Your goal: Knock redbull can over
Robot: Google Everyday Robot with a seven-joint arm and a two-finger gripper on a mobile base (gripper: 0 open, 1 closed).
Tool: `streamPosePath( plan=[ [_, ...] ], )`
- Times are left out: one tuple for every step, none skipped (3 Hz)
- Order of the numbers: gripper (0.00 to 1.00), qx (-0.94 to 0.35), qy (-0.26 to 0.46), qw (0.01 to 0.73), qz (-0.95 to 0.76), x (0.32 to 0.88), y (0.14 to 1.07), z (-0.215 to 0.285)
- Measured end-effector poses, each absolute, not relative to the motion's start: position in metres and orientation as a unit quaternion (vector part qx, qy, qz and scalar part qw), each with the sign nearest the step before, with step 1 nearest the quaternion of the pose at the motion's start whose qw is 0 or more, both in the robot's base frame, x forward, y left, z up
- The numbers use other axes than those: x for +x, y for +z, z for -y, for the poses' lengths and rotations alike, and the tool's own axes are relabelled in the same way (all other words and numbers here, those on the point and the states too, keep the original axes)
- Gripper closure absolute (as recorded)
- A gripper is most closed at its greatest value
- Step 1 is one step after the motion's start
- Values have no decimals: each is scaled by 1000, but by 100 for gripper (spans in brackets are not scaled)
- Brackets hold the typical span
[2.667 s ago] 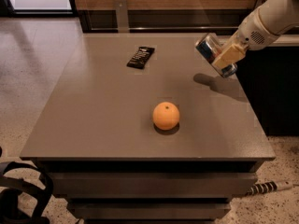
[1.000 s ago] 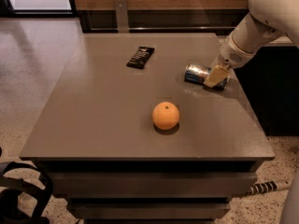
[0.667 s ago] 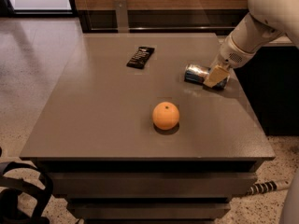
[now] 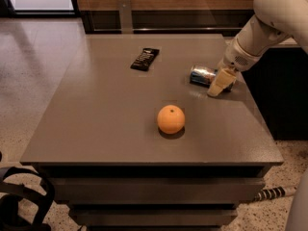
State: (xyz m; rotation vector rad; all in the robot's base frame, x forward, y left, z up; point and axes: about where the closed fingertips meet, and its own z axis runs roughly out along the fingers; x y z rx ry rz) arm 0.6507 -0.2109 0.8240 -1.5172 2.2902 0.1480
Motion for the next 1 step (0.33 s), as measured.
streamPosePath(
  plan=[
    [0, -541, 53, 193, -817, 651, 823, 211]
  ],
)
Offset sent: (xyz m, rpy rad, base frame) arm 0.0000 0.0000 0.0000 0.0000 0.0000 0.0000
